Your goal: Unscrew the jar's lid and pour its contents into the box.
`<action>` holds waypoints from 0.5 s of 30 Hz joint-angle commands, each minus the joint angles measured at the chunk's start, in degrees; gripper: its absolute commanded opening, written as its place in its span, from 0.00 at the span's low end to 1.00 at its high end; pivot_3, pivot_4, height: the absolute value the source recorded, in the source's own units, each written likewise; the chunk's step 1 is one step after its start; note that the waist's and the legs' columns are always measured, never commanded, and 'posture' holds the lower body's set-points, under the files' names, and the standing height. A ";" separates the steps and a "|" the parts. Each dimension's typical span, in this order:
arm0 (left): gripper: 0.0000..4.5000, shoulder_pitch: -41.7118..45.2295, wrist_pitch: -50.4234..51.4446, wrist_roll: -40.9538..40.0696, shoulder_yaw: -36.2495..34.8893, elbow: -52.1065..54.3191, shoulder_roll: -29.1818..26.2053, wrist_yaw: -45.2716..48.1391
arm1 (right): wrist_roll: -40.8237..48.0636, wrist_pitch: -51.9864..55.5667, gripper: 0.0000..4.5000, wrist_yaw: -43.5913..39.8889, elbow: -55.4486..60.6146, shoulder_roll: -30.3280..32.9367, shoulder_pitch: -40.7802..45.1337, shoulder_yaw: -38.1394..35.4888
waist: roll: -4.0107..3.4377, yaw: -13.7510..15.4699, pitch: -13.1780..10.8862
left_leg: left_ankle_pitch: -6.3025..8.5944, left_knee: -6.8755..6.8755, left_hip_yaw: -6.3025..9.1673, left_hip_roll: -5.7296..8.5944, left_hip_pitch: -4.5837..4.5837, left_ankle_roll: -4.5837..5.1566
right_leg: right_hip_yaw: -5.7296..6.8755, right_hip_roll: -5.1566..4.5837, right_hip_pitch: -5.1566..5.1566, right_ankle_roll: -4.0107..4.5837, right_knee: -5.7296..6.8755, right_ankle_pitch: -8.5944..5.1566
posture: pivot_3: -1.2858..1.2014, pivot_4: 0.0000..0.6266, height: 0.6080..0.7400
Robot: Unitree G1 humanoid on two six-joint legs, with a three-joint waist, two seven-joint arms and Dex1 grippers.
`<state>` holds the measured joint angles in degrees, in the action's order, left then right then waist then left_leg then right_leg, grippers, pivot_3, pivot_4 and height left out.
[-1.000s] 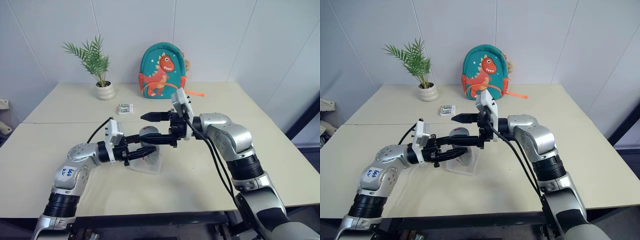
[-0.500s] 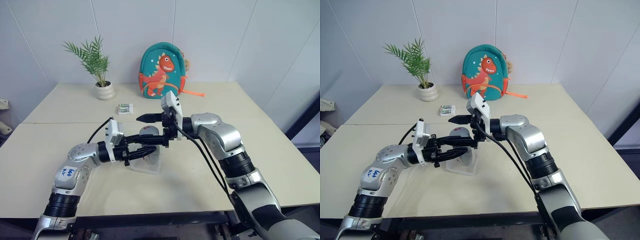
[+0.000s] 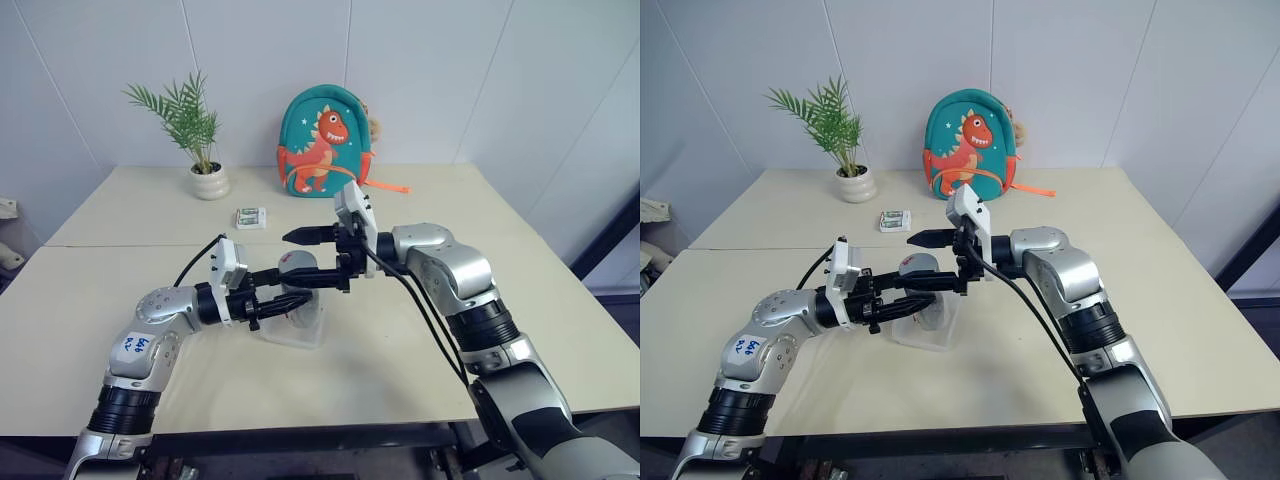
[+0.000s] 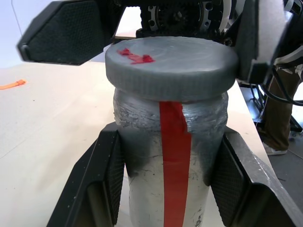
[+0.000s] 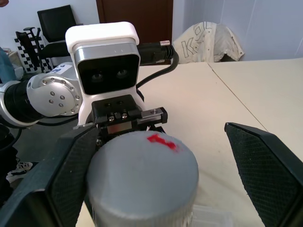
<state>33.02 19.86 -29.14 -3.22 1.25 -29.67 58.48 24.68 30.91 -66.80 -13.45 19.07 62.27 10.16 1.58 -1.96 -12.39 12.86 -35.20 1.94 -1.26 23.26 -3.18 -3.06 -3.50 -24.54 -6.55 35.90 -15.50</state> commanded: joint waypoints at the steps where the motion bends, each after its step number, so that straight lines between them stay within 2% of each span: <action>1: 0.49 0.50 -0.92 -1.02 -0.41 1.98 -0.07 0.80 | 0.44 -0.53 0.99 0.06 0.99 1.60 0.16 -2.69 | 0.00 -0.01 0.00 | 0.00 0.00 0.00 0.00 0.00 0.00 | 0.00 0.00 0.00 0.00 0.00 0.00 | 0.52 0.24 1.00; 15: 0.49 0.92 -1.16 -0.82 -0.21 1.56 -0.08 1.00 | 0.66 -0.64 0.99 -2.16 -0.90 3.58 -0.06 -3.70 | 0.00 -0.03 0.00 | 0.00 0.00 -0.01 0.00 0.00 0.00 | 0.00 0.00 0.00 0.00 0.00 0.00 | 0.52 0.24 1.00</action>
<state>33.03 19.85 -29.14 -3.22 1.18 -29.67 58.36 25.27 30.93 -69.50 -13.98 21.30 61.96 8.93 1.58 -1.99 -12.39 12.86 -35.20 1.93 -1.26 23.26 -3.18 -3.07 -3.49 -24.54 -6.55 35.90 -15.50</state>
